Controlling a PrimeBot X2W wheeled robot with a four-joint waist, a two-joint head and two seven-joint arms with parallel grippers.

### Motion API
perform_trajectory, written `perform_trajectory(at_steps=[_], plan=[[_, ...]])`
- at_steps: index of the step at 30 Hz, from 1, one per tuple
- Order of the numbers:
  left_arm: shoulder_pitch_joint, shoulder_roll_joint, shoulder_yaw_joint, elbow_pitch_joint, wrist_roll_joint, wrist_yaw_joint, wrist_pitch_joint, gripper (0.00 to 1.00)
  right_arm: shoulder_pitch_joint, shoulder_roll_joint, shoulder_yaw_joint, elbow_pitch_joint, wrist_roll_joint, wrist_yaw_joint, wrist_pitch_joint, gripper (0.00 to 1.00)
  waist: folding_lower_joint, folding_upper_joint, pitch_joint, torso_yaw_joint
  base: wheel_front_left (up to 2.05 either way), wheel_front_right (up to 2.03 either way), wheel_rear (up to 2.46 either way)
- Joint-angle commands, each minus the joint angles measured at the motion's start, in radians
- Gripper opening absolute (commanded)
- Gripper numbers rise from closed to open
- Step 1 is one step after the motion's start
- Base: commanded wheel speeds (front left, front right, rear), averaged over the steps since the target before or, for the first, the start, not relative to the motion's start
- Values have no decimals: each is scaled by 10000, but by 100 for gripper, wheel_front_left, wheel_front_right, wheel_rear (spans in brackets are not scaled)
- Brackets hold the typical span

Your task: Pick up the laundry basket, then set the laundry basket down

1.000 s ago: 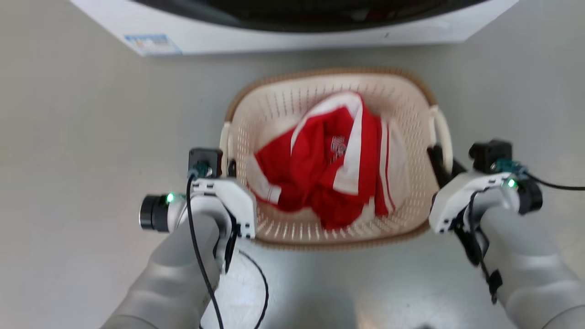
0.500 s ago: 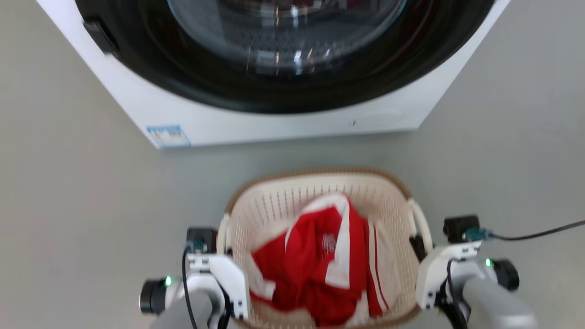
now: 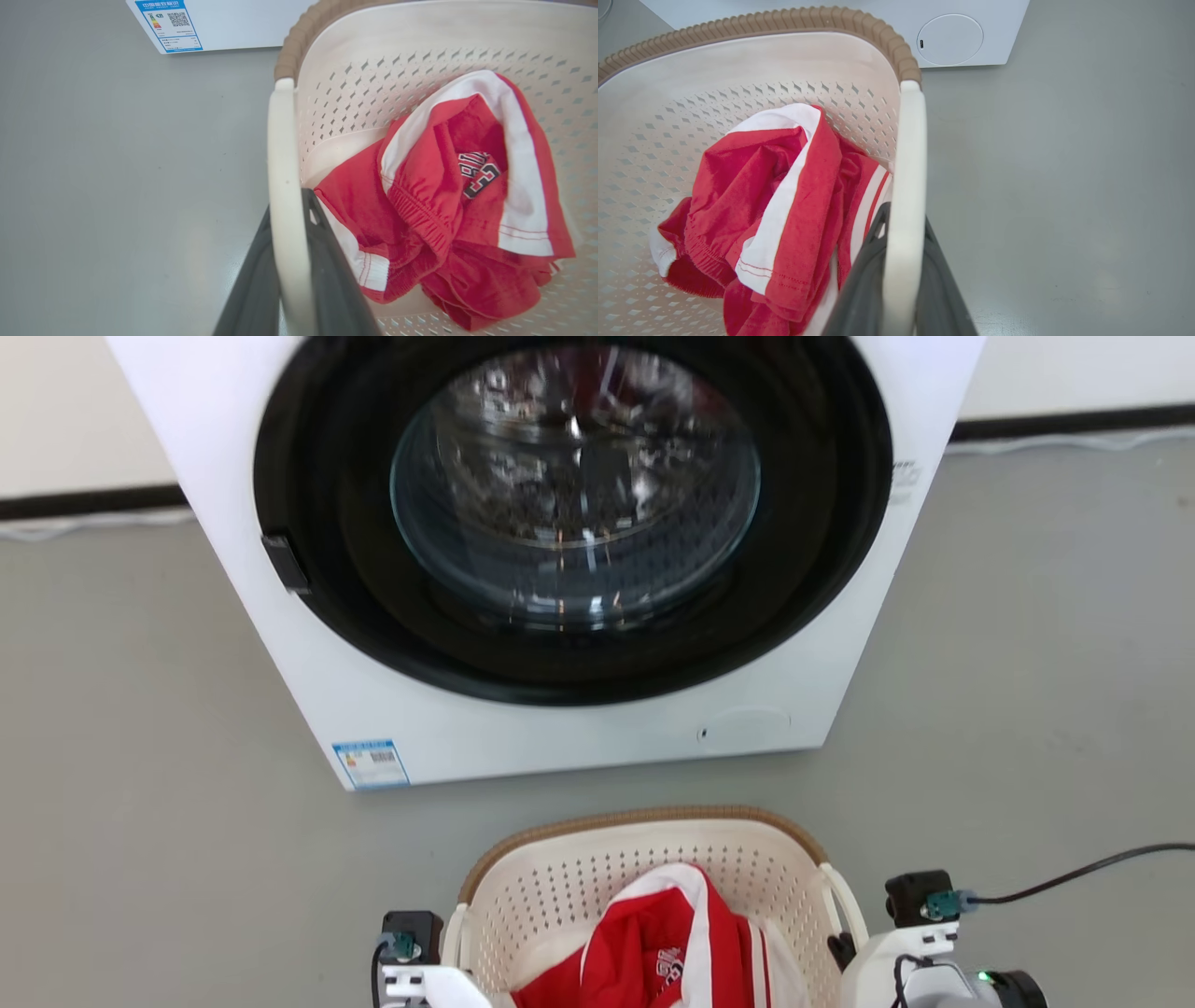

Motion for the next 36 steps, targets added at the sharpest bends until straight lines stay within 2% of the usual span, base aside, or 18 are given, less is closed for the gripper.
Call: perform_trajectory(at_steps=[1, 36], plan=[[-84, 185, 104, -28, 0, -87, -36, 0, -20, 16, 202, -66, 40, 60, -24, 0, 1, 0, -264, -4, 0, 0, 0], [-151, 185, -470, 157, -676, -164, -96, 0, -200, 44, 927, -11, 799, 60, -245, 0, 1, 0, -722, 110, 0, 0, 0]])
